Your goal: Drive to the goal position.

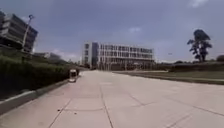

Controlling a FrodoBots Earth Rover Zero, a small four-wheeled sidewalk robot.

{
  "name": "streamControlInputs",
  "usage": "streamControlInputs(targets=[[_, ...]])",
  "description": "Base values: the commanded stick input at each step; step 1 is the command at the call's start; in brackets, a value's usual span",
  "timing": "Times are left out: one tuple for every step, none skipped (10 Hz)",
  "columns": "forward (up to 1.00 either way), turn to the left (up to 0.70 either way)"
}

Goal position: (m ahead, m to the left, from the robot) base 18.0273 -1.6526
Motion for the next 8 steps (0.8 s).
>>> streamControlInputs(targets=[[0.7,0.0],[0.7,0.0],[0.7,0.0],[0.7,0.0],[0.7,0.0],[0.7,0.0],[0.7,0.0],[0.7,0.0]])
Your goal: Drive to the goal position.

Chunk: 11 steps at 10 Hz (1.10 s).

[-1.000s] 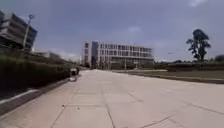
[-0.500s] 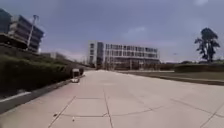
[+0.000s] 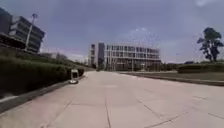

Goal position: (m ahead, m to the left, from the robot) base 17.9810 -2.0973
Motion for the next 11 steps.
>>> streamControlInputs(targets=[[0.7,0.0],[0.7,0.0],[0.7,0.0],[0.7,0.0],[0.7,0.0],[0.7,0.0],[0.7,0.0],[0.7,0.0],[0.7,0.0],[0.7,0.0],[0.7,0.0]])
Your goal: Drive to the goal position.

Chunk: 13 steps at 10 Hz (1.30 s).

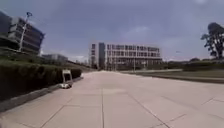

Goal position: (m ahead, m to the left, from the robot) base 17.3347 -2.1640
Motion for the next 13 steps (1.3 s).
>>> streamControlInputs(targets=[[0.7,0.0],[0.7,0.0],[0.7,0.0],[0.7,0.0],[0.7,0.0],[0.7,0.0],[0.7,0.0],[0.7,0.0],[0.7,0.0],[0.7,0.0],[0.7,0.0],[0.7,0.0],[0.7,0.0]])
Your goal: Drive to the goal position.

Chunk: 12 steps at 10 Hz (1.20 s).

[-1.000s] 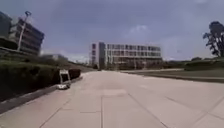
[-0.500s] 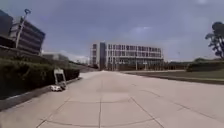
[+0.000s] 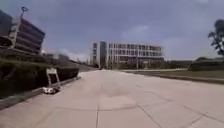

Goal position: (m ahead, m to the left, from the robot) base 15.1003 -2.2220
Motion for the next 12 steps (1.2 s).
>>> streamControlInputs(targets=[[0.7,0.0],[0.7,0.0],[0.7,0.0],[0.7,-0.14],[0.7,0.0],[0.7,0.0],[0.7,0.0],[0.7,0.0],[0.7,0.0],[0.7,0.0],[0.7,0.0],[0.7,0.0]])
